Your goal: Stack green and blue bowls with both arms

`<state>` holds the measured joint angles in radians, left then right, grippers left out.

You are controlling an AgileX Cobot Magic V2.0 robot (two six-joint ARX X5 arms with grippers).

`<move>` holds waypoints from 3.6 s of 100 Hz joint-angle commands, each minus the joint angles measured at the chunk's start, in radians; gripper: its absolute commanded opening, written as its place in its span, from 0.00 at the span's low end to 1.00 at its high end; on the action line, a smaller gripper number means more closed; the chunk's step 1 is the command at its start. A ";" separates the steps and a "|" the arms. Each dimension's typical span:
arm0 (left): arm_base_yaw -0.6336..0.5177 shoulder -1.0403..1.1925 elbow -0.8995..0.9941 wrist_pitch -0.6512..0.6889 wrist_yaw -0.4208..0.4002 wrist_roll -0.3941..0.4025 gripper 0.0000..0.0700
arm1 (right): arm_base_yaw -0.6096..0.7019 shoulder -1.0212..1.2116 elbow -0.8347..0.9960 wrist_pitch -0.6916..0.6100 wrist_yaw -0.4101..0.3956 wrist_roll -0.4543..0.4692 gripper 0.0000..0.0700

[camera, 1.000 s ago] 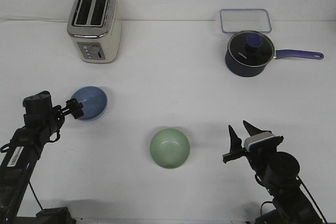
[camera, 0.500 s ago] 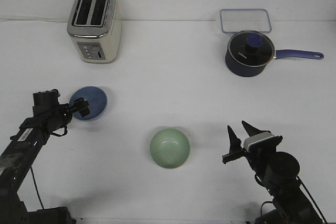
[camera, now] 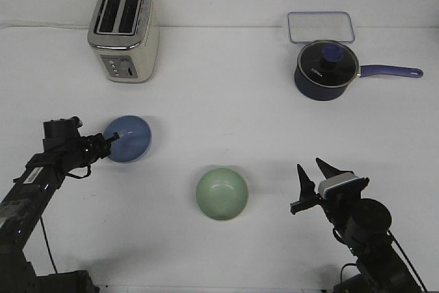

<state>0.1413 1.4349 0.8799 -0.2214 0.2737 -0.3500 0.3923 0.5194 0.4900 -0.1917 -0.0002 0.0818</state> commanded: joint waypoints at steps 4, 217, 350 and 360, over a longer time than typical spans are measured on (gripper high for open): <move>-0.005 -0.017 0.037 0.007 0.093 0.016 0.02 | 0.005 0.005 0.001 0.012 -0.003 -0.007 0.46; -0.640 -0.340 0.165 -0.033 -0.378 0.267 0.57 | 0.005 0.005 0.001 0.012 0.004 -0.008 0.46; -0.317 -1.058 -0.355 0.269 -0.404 0.358 0.02 | 0.006 -0.349 -0.019 -0.067 0.210 0.029 0.01; -0.317 -1.058 -0.355 0.269 -0.404 0.357 0.02 | 0.006 -0.349 -0.019 -0.067 0.210 0.029 0.01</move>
<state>-0.1741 0.3744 0.5167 0.0372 -0.1284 -0.0059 0.3927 0.1680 0.4679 -0.2710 0.2092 0.1047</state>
